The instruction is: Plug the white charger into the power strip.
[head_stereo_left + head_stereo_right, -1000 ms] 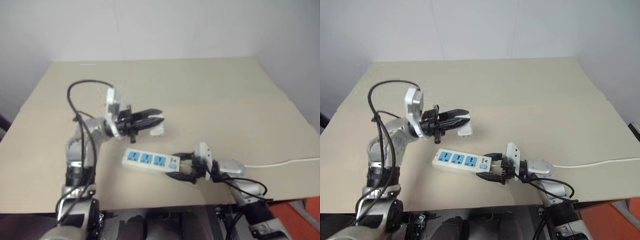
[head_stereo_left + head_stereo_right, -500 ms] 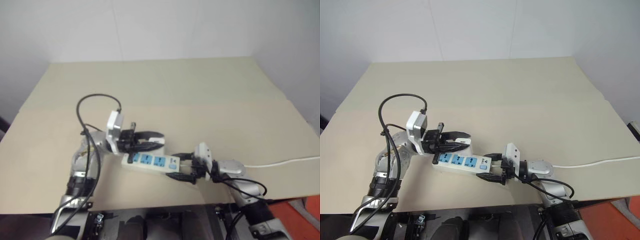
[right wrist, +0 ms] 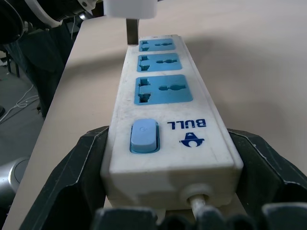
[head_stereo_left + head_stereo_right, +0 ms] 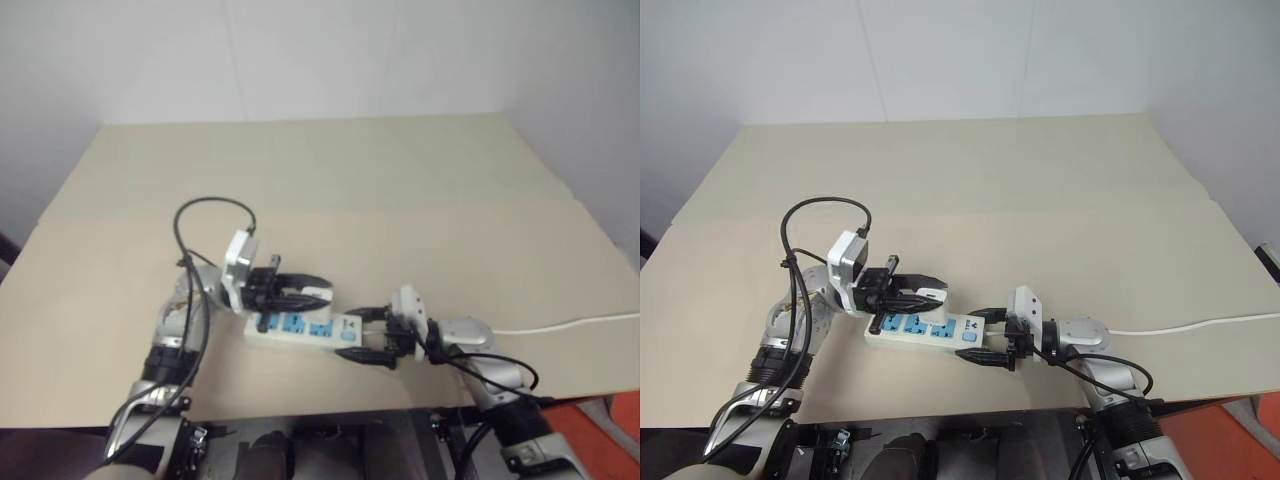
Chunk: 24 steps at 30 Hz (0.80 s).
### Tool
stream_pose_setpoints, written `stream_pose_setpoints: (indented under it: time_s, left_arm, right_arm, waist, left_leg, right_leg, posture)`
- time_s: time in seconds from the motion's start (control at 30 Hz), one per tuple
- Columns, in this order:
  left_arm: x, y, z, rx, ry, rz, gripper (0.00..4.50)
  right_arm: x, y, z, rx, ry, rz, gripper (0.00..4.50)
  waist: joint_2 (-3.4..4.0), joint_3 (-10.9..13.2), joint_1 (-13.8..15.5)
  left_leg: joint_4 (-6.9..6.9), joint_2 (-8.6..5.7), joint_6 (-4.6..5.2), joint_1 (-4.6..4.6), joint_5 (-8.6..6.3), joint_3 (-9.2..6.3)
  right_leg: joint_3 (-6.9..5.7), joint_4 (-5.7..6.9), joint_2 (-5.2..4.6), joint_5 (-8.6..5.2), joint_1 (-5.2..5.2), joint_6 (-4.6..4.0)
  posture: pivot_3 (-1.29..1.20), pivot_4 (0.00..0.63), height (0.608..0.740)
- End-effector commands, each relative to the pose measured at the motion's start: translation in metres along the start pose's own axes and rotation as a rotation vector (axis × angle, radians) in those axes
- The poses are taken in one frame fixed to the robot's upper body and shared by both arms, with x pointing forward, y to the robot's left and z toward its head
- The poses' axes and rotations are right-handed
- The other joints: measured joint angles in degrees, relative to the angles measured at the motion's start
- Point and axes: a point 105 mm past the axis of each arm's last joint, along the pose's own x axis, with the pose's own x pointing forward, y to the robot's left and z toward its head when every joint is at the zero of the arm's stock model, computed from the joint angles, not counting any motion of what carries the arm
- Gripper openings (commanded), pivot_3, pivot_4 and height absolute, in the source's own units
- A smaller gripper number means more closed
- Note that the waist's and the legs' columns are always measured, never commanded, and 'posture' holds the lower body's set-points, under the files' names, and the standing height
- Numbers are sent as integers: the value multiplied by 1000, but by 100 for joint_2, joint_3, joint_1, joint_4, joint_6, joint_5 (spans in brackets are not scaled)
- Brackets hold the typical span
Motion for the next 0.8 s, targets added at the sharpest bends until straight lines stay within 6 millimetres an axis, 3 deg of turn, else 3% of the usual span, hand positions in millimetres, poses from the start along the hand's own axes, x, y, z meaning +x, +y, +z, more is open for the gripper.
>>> stream_pose_setpoints:
  time_s: [0.03,0.8]
  left_arm:
    - [0,-2,-1,20,1,-6,1037]
    - [-1,11,-21,-28,29,24,1037]
  right_arm:
    - [0,4,-8,6,32,19,3437]
    - [1,3,-9,5,32,9,3437]
  waist:
    - [0,0,-1]
    - [-1,-1,0]
  left_leg:
    - [0,0,0,0,0,0]
    - [0,1,0,1,0,0]
  right_leg:
    - [0,0,0,0,0,0]
    - [-1,-2,1,0,2,0]
  posture:
    - [0,150,740]
    - [0,150,740]
